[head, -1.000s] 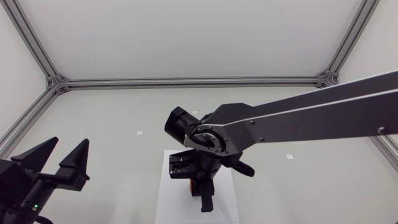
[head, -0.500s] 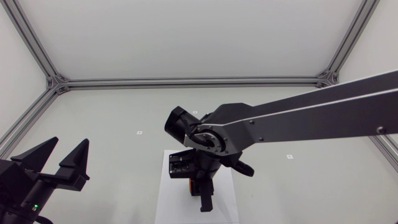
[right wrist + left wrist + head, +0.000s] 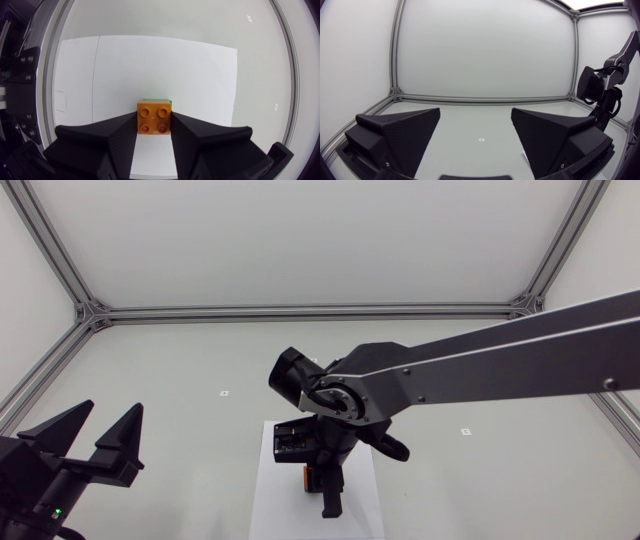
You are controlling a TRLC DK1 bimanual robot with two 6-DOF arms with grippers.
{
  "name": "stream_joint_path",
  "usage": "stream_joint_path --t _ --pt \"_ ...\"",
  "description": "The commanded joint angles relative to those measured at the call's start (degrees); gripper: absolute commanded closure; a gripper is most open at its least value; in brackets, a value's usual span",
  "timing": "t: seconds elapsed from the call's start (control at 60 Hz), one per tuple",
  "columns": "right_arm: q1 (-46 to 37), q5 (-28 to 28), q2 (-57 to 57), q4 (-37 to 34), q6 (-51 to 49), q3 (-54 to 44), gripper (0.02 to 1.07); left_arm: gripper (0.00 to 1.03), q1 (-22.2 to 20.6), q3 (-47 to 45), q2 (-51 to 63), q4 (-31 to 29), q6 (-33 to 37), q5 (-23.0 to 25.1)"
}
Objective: Pick up the orange 2x2 brick with the right arm and stack it on top of the green 2x2 brick in the center
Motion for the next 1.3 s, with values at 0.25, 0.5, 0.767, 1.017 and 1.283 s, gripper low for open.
stream_joint_path --t 0.25,0.5,0.767,1.017,1.283 --pt "0.3 2.7 3.1 -0.2 -1.0 0.0 0.81 0.04 -0.4 -2.3 -0.1 -0.6 -1.1 -0.2" --pt "0.7 2.4 4.7 -0.1 -1.2 0.1 0.81 0.04 -0.3 -2.3 -0.1 -0.6 -1.1 -0.2" --pt "0.3 0.2 4.7 -0.4 -1.1 -0.9 0.82 0.04 -0.4 -2.3 -0.1 -0.6 -1.2 -0.2" --pt "-0.1 0.1 4.7 -0.9 -1.3 -2.2 0.82 0.04 -0.4 -2.3 -0.1 -0.6 -1.2 -0.2" --pt "2.0 5.3 5.0 0.5 0.5 -4.3 0.82 0.04 -0.4 -2.3 -0.1 -0.6 -1.2 -0.2"
